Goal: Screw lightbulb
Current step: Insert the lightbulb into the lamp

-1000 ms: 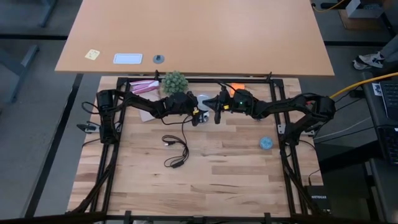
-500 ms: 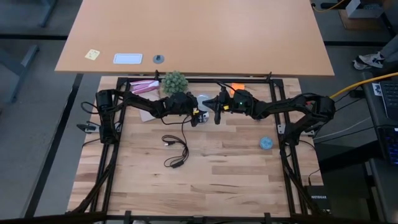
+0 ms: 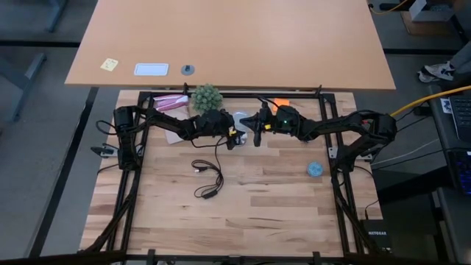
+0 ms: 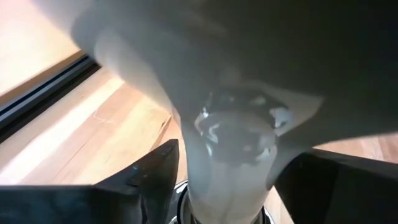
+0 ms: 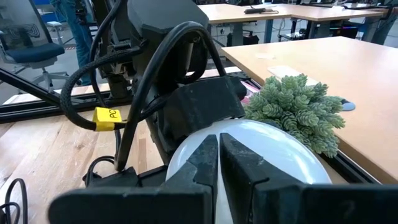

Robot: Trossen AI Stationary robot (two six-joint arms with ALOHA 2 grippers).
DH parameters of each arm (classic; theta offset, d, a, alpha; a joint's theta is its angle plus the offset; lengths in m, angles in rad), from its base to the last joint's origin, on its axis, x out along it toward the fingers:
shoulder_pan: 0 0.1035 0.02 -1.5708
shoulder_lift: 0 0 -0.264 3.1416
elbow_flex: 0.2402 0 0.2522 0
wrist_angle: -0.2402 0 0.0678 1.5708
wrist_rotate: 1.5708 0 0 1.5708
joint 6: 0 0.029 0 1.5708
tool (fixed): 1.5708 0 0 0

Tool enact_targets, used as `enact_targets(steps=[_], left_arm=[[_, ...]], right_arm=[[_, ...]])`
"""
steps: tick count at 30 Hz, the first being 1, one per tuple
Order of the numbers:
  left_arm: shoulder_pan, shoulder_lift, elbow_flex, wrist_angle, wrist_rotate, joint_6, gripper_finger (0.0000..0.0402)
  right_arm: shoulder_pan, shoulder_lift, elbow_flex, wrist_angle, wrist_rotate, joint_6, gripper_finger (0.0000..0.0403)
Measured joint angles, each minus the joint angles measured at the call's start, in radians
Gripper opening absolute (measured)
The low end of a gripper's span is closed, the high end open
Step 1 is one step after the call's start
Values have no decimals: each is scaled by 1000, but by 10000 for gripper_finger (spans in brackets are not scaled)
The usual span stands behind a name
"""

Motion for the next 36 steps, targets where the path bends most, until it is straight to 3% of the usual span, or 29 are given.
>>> enact_targets(steps=[8,23,33,36], left_arm=[[6,-58,-2,-33,-2,8,225],[10,-253,-2,-437,-7,33,218],[9,-207,-1,-521,-9,25,217],[9,-184,-1,-516,-61,25,217]], right_arm=[[0,0,0,0,0,0,23],[0,0,0,0,-1,0,23],[0,0,0,1,0,0,23],[0,0,0,1,0,0,23]])
